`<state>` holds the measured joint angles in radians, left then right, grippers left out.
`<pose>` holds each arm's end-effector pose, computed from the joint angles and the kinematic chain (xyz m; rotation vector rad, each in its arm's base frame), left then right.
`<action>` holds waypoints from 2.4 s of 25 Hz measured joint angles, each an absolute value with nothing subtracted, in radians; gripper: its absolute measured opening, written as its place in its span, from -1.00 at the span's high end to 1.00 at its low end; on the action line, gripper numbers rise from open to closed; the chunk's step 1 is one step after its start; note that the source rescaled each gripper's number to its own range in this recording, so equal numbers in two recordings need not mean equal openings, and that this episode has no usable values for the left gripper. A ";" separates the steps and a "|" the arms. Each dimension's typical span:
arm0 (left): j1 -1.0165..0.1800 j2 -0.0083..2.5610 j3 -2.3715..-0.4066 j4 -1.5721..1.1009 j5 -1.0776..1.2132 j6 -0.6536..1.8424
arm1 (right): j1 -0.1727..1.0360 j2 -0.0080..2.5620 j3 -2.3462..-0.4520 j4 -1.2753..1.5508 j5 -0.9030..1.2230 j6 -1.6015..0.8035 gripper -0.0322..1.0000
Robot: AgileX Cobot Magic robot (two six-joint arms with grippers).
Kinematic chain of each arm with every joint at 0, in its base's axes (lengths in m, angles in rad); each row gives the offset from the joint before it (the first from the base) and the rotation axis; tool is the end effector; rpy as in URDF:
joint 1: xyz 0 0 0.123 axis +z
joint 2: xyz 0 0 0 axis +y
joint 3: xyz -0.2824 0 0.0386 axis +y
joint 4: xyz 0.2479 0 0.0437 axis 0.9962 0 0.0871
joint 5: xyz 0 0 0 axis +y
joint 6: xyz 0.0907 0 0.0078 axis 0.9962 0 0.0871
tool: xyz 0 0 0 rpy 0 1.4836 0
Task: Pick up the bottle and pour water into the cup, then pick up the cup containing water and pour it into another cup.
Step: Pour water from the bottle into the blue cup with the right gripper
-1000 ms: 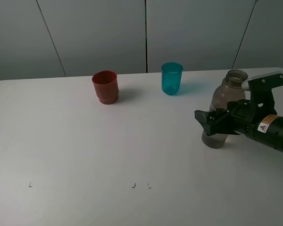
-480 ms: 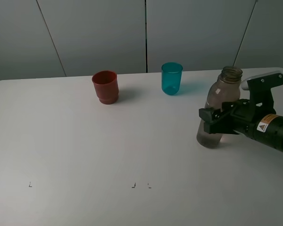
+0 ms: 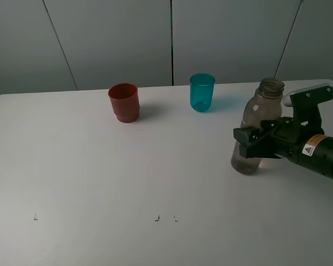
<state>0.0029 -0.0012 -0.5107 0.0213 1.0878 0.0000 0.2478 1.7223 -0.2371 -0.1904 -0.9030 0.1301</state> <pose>-0.0074 0.0017 0.2780 -0.0045 2.0594 0.0273 0.2141 0.0681 0.1095 -0.3368 2.0562 0.3130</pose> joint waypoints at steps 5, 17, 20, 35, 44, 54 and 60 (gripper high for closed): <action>0.003 -0.001 -0.511 0.021 1.088 0.000 | 0.248 1.686 -0.238 -0.190 -0.857 0.141 0.94; 0.003 -0.001 -0.511 0.021 1.088 0.000 | 0.248 1.537 -0.434 -0.195 -0.581 0.168 0.94; 0.003 -0.001 -0.511 0.021 1.088 0.000 | 0.248 1.537 -0.485 -0.196 -0.544 0.178 0.94; 0.003 -0.001 -0.511 0.021 1.088 0.000 | 0.248 1.537 -0.503 -0.199 -0.528 0.183 0.94; 0.003 -0.001 -0.511 0.021 1.088 0.000 | 0.248 1.537 -0.503 -0.199 -0.541 0.169 0.94; 0.003 -0.001 -0.511 0.021 1.088 0.000 | 0.248 1.541 -0.674 -0.199 -0.348 0.142 0.94; 0.003 -0.001 -0.511 0.021 1.088 0.000 | 0.248 1.646 -0.816 -0.199 -0.227 0.125 0.94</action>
<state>0.0029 -0.0012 -0.5107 0.0213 1.0878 0.0000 0.2478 1.6462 -0.8162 -0.1986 -0.2271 0.1255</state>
